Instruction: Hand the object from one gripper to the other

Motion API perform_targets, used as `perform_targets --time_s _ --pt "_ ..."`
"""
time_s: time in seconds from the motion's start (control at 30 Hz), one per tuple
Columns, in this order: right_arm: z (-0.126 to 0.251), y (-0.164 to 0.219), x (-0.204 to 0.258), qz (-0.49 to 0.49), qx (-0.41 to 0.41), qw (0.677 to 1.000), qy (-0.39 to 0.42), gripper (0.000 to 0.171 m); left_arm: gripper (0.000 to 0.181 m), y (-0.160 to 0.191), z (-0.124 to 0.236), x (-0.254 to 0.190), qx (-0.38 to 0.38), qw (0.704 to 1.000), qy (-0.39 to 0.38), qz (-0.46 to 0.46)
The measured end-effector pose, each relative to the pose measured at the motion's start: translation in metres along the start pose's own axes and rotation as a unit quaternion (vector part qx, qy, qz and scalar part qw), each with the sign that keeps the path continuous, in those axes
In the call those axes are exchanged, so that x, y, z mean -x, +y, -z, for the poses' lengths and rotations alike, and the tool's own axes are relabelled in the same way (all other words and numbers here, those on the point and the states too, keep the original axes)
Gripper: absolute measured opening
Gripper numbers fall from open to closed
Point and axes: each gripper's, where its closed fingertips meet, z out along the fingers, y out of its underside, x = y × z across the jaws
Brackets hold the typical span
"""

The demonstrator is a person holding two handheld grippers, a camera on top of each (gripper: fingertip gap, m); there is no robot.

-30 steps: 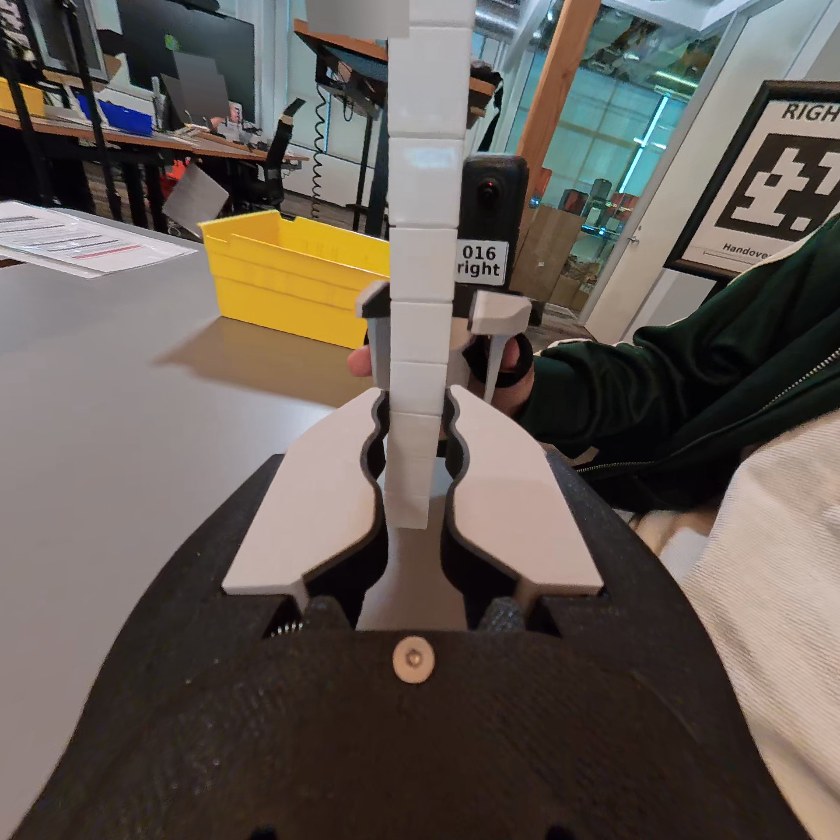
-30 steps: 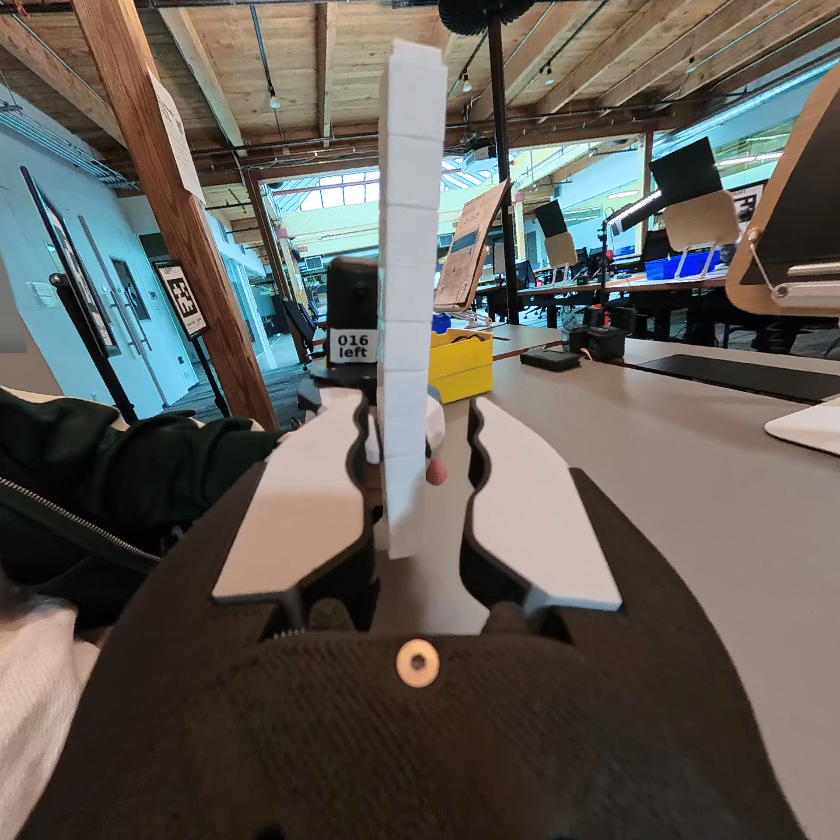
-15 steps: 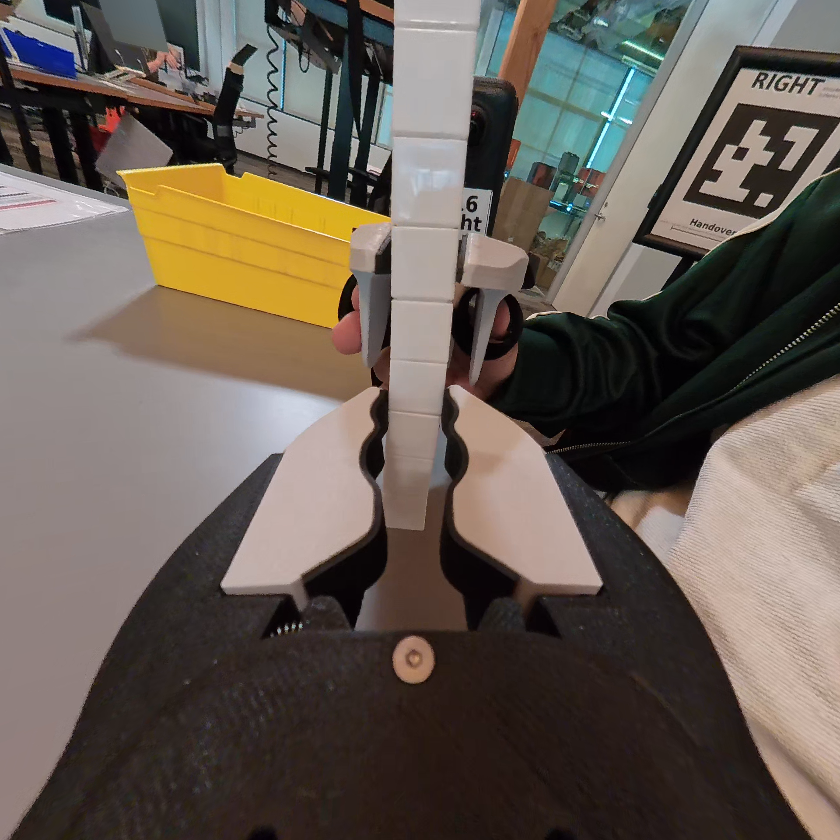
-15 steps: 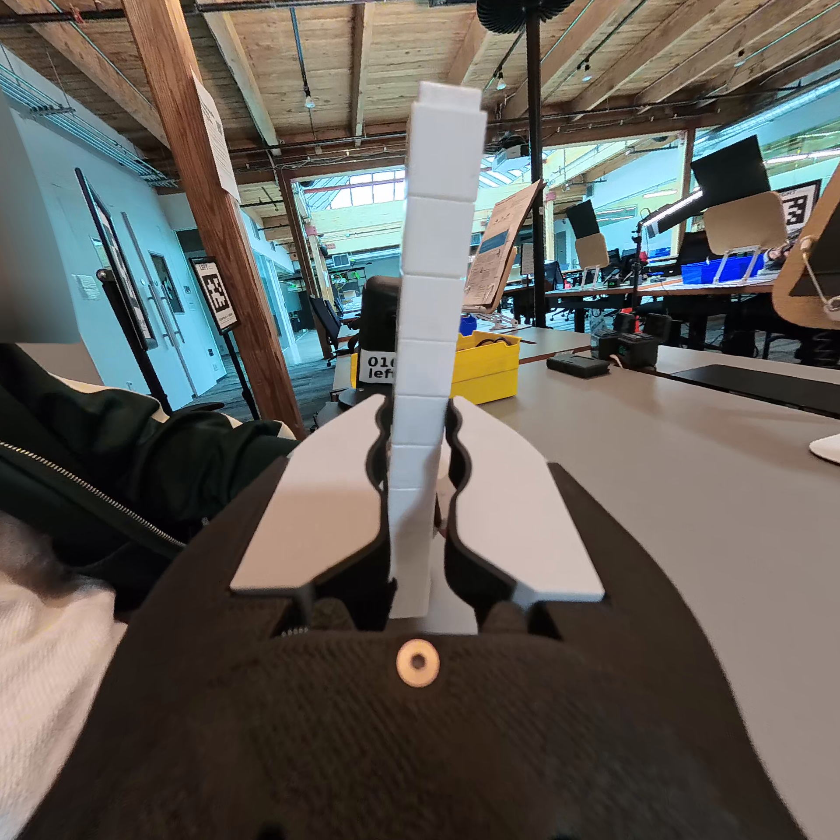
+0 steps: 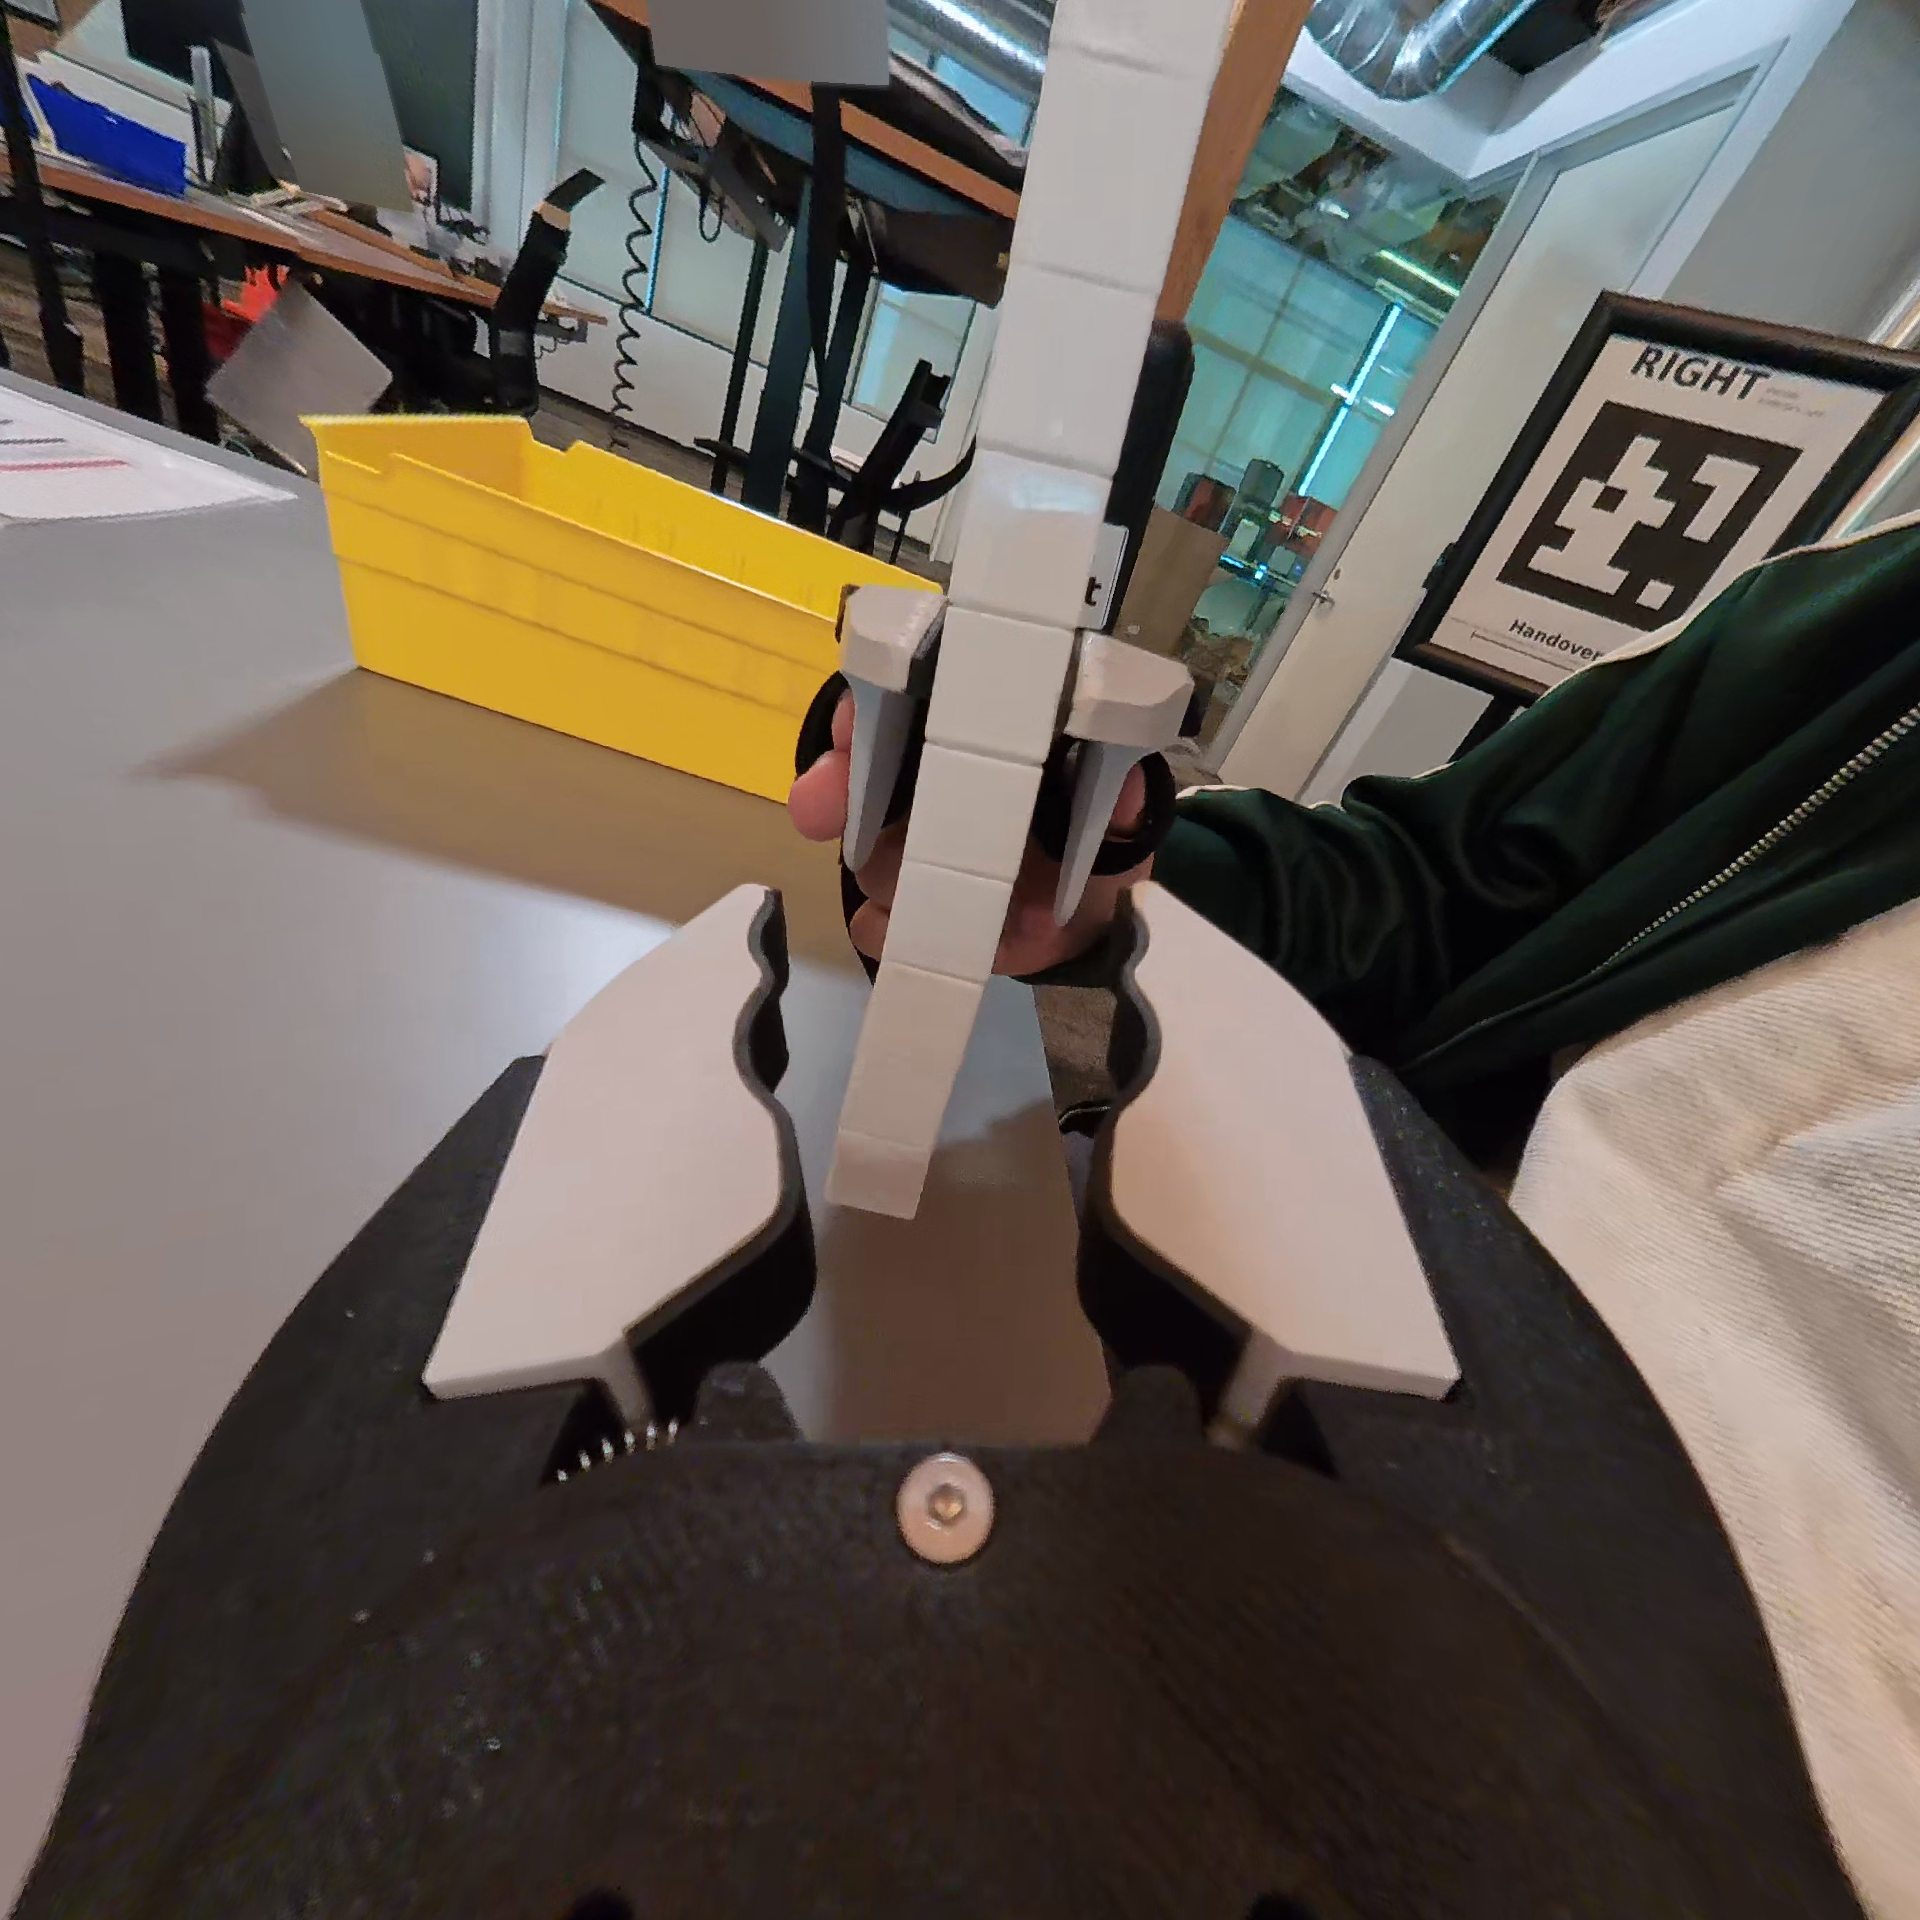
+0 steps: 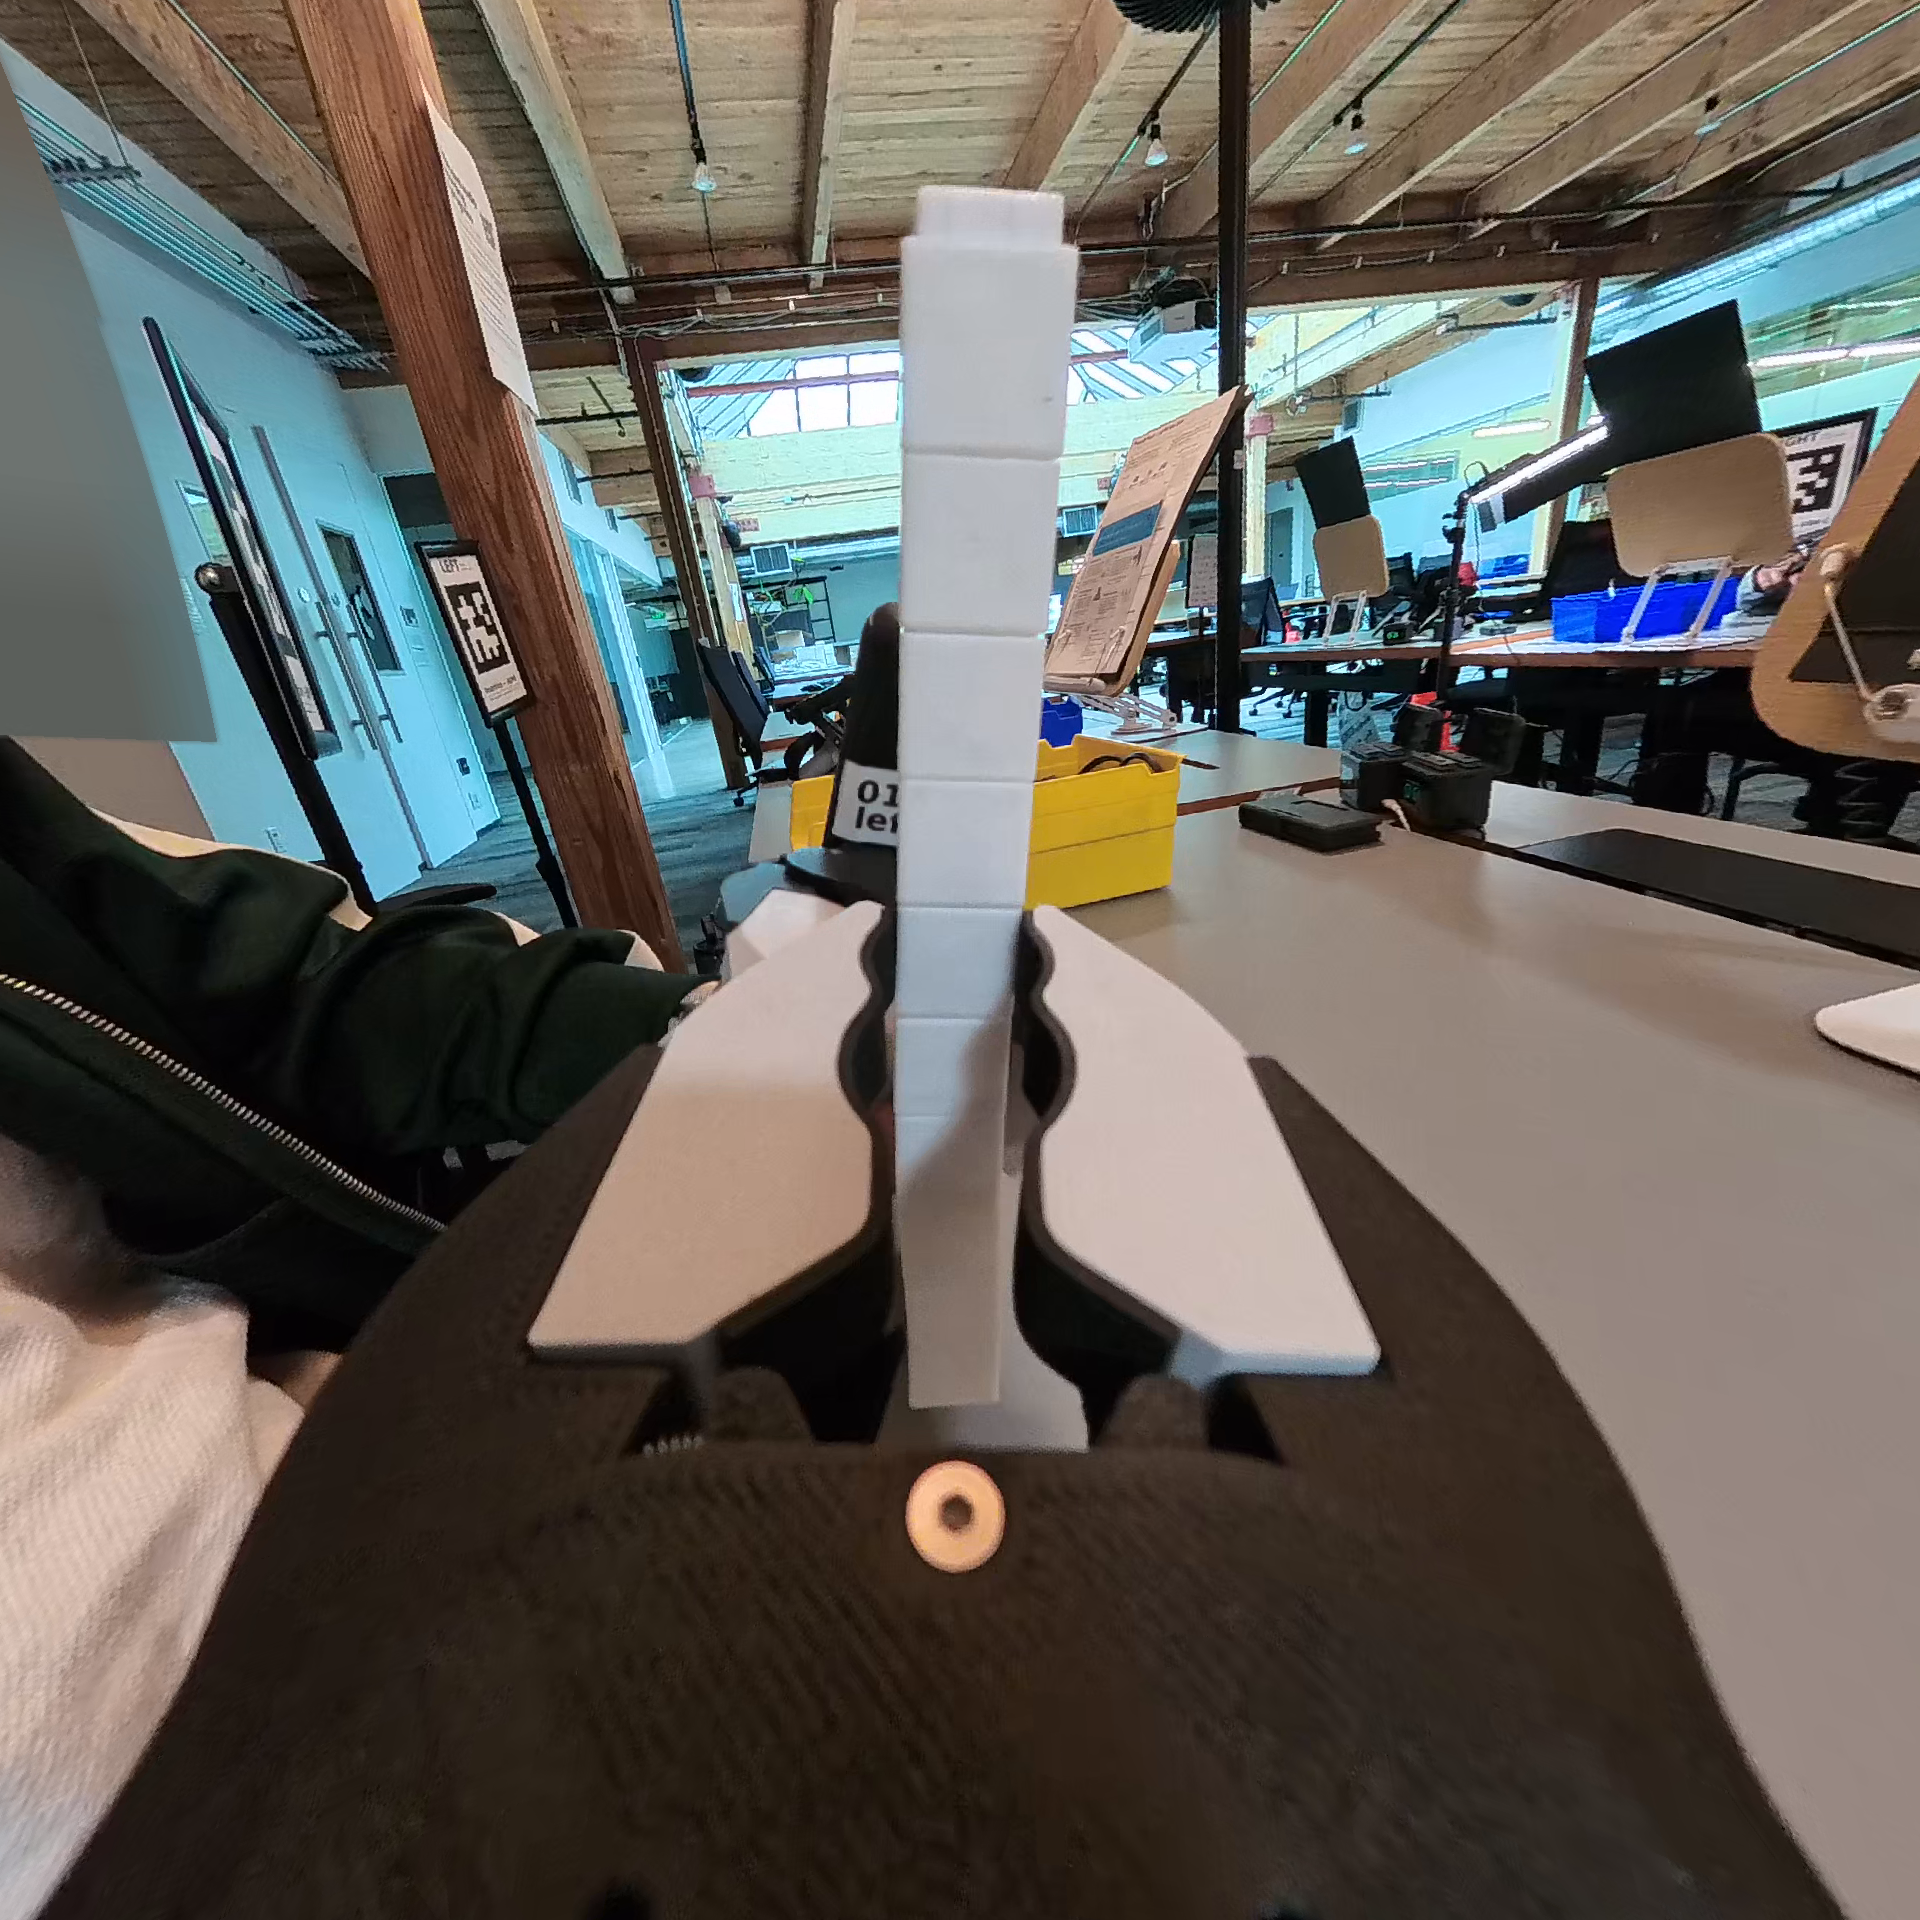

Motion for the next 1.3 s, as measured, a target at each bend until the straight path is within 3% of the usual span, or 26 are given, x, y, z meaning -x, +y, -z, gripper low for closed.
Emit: perform_targets --time_s 0.27,0.43,0.67,0.8,0.97,1.3 --pt "0.006 -0.007 -0.005 -0.014 -0.018 1.000 0.003 0.022 0.061 0.001 0.008 0.007 0.007 1.000 -0.008 0.001" --pt "0.008 -0.010 -0.006 -0.018 -0.024 1.000 0.005 0.022 0.050 0.035 0.000 0.014 0.105 0.994 -0.026 0.009" --pt "0.001 -0.011 0.006 -0.013 -0.018 1.000 -0.009 0.022 0.044 0.060 -0.016 0.008 0.176 0.983 -0.039 -0.043" --pt "0.001 -0.013 0.007 -0.021 -0.025 0.999 -0.011 0.022 0.030 0.059 -0.020 0.004 0.161 0.985 -0.030 -0.053" --pt "-0.001 -0.012 0.008 -0.015 -0.019 1.000 -0.009 0.022 0.033 0.047 -0.020 -0.001 0.117 0.992 -0.015 -0.046" --pt "0.002 -0.019 0.005 -0.011 -0.025 1.000 0.005 0.022 0.032 0.045 -0.016 0.001 0.109 0.993 -0.010 -0.050"
